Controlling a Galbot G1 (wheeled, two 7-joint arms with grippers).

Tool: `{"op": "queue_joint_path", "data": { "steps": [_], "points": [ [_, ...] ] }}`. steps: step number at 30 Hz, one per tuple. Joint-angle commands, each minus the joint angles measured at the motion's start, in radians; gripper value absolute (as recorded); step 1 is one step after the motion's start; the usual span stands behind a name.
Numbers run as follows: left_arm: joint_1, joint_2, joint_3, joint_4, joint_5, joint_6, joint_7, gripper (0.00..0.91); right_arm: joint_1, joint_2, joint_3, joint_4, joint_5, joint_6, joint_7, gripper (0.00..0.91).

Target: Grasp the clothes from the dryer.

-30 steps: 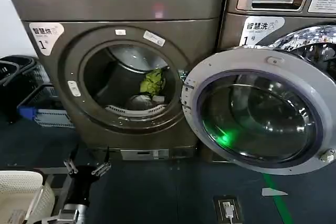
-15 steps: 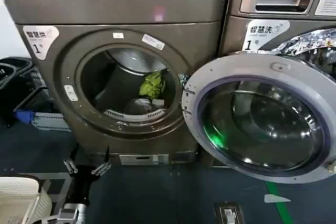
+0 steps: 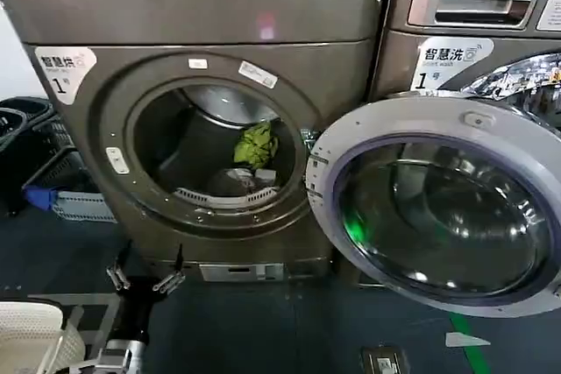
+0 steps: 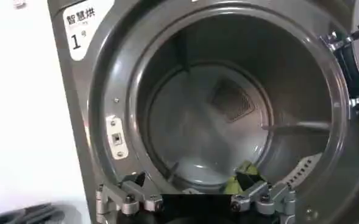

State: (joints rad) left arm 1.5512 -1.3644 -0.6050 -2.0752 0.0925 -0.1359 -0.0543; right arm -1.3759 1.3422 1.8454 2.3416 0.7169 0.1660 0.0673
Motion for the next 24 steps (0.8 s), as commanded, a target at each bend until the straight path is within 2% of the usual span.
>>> {"op": "queue_joint_path", "data": {
  "steps": [1, 24],
  "points": [
    [0.001, 0.0, 0.001, -0.003, 0.001, 0.0, 0.0, 0.907, 0.002, -0.001, -0.001, 0.0, 0.0, -0.001, 0.001, 0.907],
    [-0.004, -0.001, 0.002, -0.007, -0.006, -0.036, 0.011, 0.907, 0.004, -0.001, -0.005, 0.002, 0.0, -0.001, 0.001, 0.907]
  ]
}}
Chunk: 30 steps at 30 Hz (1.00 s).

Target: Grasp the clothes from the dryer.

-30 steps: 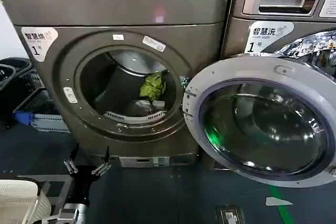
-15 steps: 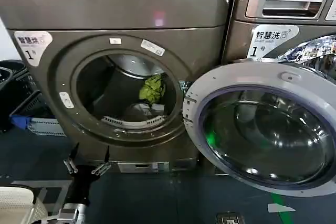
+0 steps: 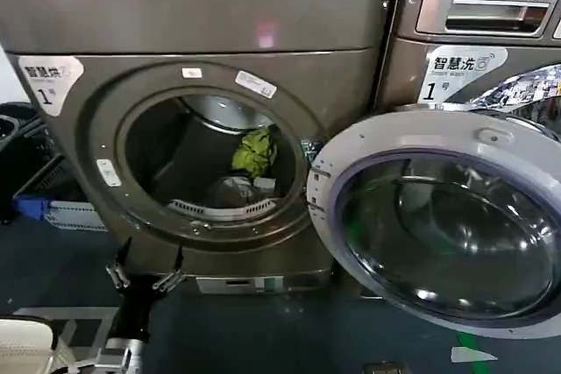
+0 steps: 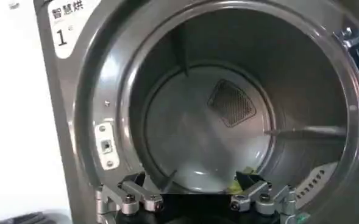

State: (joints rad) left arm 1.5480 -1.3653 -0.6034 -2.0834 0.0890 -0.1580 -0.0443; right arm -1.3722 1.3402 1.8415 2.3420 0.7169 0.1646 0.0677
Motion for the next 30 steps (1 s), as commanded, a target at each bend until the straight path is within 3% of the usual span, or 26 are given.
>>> {"op": "queue_joint_path", "data": {
  "steps": [1, 30],
  "points": [
    [-0.001, 0.0, 0.0, 0.002, -0.003, -0.018, 0.002, 0.907, 0.0, 0.001, -0.001, 0.002, 0.0, 0.0, 0.0, 0.907],
    [-0.008, 0.001, 0.0, 0.015, -0.009, -0.094, 0.034, 0.907, -0.004, 0.004, 0.002, 0.0, -0.001, 0.001, 0.0, 0.907]
  ]
}}
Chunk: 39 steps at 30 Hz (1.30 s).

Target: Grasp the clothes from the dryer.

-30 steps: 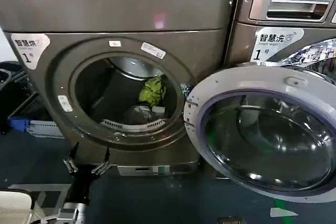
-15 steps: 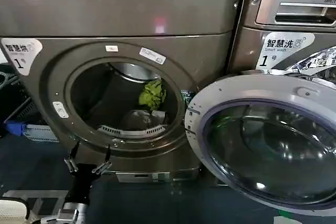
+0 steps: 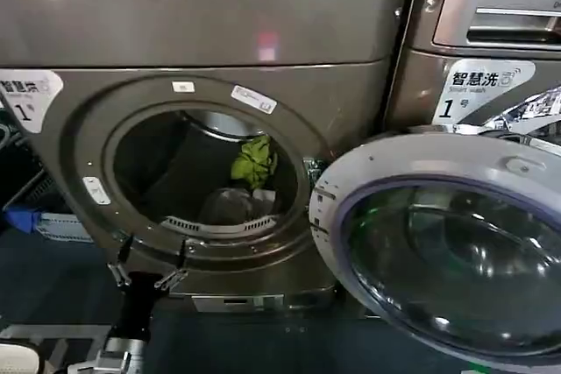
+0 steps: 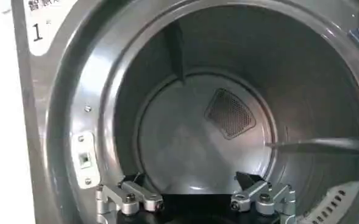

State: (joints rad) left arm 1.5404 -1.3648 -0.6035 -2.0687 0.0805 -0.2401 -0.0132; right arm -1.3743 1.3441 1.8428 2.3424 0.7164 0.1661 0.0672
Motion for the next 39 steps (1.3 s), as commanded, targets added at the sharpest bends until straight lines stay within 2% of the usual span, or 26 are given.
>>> {"op": "queue_joint_path", "data": {
  "steps": [1, 19, 24, 39],
  "points": [
    [0.0, 0.0, 0.001, 0.001, 0.0, -0.013, 0.003, 0.907, -0.002, 0.001, 0.0, 0.001, 0.0, 0.0, 0.001, 0.907],
    [0.002, 0.002, 0.002, -0.006, -0.007, -0.032, 0.004, 0.907, -0.003, 0.0, 0.001, 0.009, 0.0, -0.012, 0.02, 0.907],
    [0.004, 0.002, 0.002, -0.01, -0.007, -0.032, 0.004, 0.907, -0.002, -0.003, -0.001, 0.014, 0.004, -0.026, 0.041, 0.907],
    [0.006, 0.001, 0.002, -0.012, -0.005, -0.03, 0.005, 0.907, -0.005, 0.0, -0.001, 0.009, 0.004, -0.004, 0.02, 0.907]
  ]
}}
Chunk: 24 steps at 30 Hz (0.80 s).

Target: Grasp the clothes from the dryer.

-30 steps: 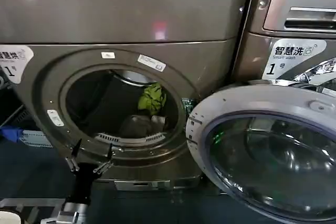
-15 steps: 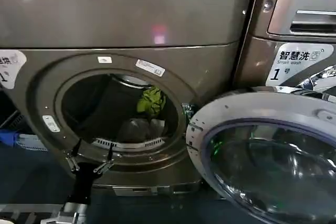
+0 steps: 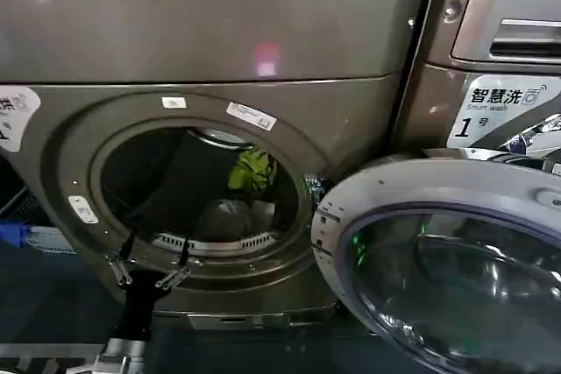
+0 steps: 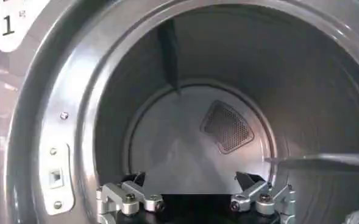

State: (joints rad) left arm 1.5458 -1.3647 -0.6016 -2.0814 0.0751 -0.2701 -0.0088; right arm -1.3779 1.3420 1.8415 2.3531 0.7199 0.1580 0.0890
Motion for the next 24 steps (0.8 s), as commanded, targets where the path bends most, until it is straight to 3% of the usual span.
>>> {"op": "queue_joint_path", "data": {
  "steps": [1, 24],
  "points": [
    [0.001, 0.001, 0.0, 0.001, 0.0, 0.0, 0.0, 0.907, -0.001, 0.002, 0.0, -0.002, 0.0, 0.005, -0.003, 0.907],
    [-0.005, 0.002, 0.001, 0.007, -0.004, -0.001, 0.0, 0.907, 0.004, 0.003, -0.004, 0.001, -0.003, 0.004, 0.002, 0.907]
  ]
}}
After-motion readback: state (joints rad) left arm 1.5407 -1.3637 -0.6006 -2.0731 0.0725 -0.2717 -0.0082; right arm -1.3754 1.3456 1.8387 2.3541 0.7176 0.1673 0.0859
